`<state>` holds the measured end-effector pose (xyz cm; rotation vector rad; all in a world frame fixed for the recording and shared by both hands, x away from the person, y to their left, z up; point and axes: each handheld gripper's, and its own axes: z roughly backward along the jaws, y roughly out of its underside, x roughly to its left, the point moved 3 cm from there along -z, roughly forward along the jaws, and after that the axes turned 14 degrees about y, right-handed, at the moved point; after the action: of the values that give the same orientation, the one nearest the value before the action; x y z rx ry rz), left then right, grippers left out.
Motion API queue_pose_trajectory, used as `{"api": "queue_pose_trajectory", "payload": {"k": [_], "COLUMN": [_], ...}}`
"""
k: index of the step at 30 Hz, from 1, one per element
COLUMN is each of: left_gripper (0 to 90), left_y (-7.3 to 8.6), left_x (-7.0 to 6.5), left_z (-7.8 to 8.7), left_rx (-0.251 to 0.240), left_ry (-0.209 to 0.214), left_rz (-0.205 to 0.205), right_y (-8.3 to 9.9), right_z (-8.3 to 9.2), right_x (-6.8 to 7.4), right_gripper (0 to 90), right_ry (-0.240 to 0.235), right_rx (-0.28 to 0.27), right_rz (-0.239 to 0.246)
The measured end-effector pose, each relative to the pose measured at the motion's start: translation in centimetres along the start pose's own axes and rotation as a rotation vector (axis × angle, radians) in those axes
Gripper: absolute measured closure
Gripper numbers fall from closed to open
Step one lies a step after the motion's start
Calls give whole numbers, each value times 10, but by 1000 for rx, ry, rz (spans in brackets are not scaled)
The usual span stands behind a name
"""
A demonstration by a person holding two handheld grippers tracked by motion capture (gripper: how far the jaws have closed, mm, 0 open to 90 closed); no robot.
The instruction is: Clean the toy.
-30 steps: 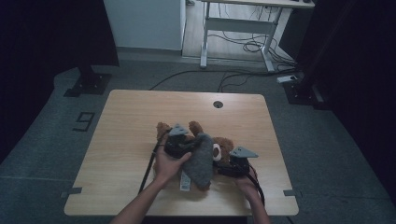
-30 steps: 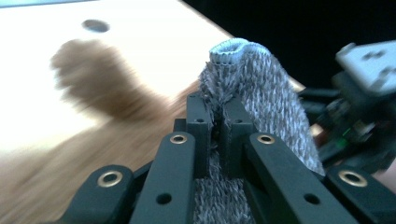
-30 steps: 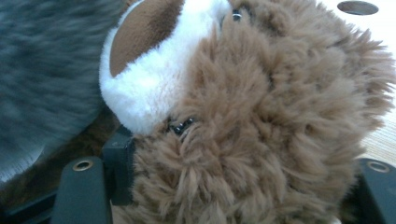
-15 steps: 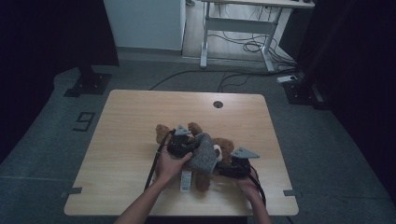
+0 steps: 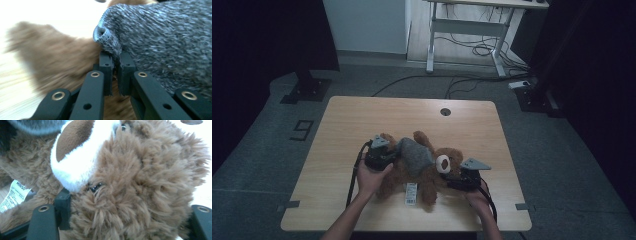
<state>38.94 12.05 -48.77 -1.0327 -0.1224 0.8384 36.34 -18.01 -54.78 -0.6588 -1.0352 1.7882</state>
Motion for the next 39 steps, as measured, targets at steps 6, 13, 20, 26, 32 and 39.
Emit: {"api": "queue_pose_trajectory", "payload": {"k": [6, 13, 20, 26, 32, 39], "left_gripper": [832, 825, 825, 827, 827, 828], "left_y": [23, 49, 47, 30, 8, -24], "left_x": [24, 55, 54, 51, 41, 14], "left_z": [2, 2, 0, -6, 3, -10], "left_rx": [71, 109, 90, 70, -2, -60], "left_ry": [-73, -65, -23, -15, 22, 87], "left_rz": [28, 155, 182, 173, 155, 113], "right_y": [0, 0, -1, -5, -7, -4], "right_z": [0, -1, -3, -15, -25, -23], "right_x": [-1, -2, 0, -1, -5, -2], "right_gripper": [296, 297, 347, 372, 378, 379], "right_ry": [-1, -7, 29, 116, 163, 186], "right_rx": [-2, -3, -16, -55, -104, -131], "right_rz": [-10, -16, 10, 50, 88, 155]}}
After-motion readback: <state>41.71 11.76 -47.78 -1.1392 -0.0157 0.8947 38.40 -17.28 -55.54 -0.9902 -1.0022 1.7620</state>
